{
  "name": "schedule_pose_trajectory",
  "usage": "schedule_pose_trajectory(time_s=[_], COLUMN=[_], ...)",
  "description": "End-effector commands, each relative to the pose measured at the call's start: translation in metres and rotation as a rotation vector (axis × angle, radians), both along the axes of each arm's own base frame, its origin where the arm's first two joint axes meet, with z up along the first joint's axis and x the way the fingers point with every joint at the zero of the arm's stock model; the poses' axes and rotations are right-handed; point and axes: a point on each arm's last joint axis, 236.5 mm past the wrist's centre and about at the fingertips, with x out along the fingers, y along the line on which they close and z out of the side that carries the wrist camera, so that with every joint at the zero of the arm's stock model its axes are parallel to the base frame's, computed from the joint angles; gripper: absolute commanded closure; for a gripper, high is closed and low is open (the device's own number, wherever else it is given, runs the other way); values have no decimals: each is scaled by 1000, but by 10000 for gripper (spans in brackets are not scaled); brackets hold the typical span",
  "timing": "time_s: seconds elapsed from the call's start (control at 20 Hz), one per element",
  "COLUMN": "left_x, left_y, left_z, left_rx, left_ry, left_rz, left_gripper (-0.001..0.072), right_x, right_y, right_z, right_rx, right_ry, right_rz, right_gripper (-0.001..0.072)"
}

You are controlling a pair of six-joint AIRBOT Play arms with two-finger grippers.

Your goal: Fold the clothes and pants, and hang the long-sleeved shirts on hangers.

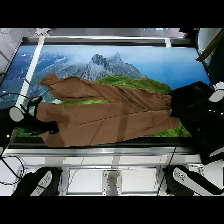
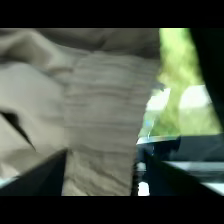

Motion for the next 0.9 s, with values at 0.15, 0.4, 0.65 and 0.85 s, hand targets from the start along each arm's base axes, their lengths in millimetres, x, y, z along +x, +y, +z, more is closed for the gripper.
schedule_pose_trajectory(time_s=[0.15, 0.4, 0.65, 0.85], left_x=[38, -5, 30, 57], left_y=[98, 162, 173, 176], left_z=[95, 52, -12, -48], left_rx=[317, 217, -309, -555], left_ry=[-337, -189, -198, -240], left_rz=[250, 629, 794, 821], left_gripper=[-5, 1, 1, 0], right_x=[50, 66, 59, 46], right_y=[-47, -27, -7, -1], right_z=[115, 158, 158, 152], right_rx=[-125, -52, 31, 51], right_ry=[-270, -388, -357, -298], right_rz=[-76, -61, -32, -11], right_gripper=[180, 180, 181, 181])
